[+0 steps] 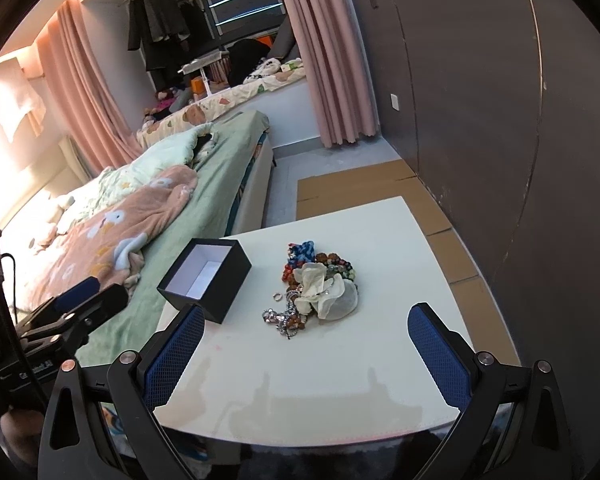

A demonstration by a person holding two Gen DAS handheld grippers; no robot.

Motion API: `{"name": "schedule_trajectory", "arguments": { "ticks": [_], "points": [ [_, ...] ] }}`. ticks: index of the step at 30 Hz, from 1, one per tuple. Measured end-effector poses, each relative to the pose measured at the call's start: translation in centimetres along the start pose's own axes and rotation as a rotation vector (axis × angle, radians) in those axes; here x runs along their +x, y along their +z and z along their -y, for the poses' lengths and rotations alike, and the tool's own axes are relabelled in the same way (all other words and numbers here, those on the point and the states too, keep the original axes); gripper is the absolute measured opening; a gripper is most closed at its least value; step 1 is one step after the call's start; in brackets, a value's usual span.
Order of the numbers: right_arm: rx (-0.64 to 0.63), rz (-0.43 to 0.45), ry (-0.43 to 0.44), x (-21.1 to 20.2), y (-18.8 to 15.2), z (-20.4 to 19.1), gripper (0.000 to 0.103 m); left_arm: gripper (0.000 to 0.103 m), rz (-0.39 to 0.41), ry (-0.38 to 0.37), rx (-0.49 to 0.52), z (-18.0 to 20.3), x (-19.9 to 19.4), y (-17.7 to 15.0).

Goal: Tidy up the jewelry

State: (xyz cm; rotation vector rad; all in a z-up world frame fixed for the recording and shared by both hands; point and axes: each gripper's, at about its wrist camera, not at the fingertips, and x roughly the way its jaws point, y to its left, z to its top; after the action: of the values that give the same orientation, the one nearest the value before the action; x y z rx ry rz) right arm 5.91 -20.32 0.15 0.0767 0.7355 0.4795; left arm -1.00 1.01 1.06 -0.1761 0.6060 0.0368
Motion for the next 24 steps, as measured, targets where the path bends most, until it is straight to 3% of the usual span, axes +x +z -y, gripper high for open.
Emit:
{"name": "schedule_trajectory", "arguments": {
  "ticks": [24],
  "points": [
    [0.011,-0.005,-0.016,0.2,0.1,0.9,0.103,0.096,-0.010,-0.009,-0.014,-0.4,0.6,-0.1]
  ]
}}
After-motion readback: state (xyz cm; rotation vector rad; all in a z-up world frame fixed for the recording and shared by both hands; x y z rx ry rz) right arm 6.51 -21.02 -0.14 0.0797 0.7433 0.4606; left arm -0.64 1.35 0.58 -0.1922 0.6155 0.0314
